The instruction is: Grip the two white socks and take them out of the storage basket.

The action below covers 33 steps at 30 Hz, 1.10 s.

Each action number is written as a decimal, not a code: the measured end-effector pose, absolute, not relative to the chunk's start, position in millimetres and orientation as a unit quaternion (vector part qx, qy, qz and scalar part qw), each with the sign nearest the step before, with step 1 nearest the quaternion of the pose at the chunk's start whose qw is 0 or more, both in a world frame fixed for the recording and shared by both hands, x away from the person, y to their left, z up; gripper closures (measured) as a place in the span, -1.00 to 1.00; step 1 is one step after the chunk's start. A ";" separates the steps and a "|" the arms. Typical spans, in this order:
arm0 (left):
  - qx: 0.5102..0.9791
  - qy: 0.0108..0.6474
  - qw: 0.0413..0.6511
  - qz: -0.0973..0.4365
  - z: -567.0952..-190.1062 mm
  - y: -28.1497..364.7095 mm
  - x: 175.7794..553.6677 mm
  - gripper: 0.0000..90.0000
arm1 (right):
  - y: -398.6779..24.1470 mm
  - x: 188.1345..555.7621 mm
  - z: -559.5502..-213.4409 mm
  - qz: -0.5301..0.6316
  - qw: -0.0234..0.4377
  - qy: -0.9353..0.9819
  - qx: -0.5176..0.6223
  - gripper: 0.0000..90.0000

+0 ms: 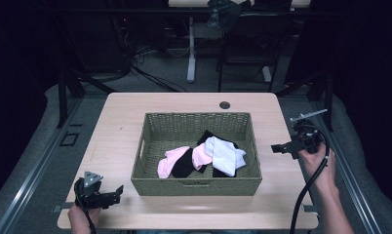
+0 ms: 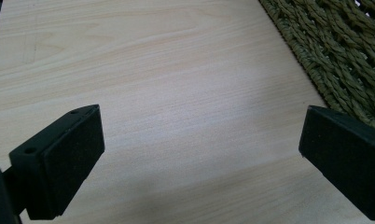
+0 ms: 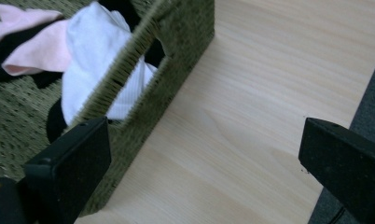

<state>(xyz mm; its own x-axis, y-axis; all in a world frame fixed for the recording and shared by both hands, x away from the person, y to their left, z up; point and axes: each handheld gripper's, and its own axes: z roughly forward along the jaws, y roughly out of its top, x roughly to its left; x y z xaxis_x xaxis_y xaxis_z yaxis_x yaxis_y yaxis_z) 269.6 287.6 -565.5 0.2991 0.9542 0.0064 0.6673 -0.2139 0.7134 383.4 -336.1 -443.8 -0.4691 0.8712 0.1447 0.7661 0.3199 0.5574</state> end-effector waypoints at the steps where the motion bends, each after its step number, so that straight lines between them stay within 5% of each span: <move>1: 0.744 0.545 0.310 0.231 -565.5 287.6 269.6 -1.00 | -336.1 383.4 -443.8 0.288 0.091 0.807 0.507 -0.96; 14: 0.742 0.546 0.313 0.231 -566.0 288.0 269.4 -1.00 | -274.9 408.4 -405.8 0.289 0.080 0.838 0.456 -0.95; 33: 0.744 0.545 0.312 0.231 -566.6 288.3 270.2 -1.00 | -193.1 443.0 -401.8 0.259 0.057 0.875 0.406 -0.89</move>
<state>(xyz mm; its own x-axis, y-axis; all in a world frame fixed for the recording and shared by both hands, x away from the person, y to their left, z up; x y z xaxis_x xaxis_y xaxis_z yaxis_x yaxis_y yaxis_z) 270.2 288.3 -566.6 0.3006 0.9537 0.0030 0.6660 -0.2122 0.7152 443.0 -193.1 -401.8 -0.6638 0.7397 0.1102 0.6806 0.5365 0.4989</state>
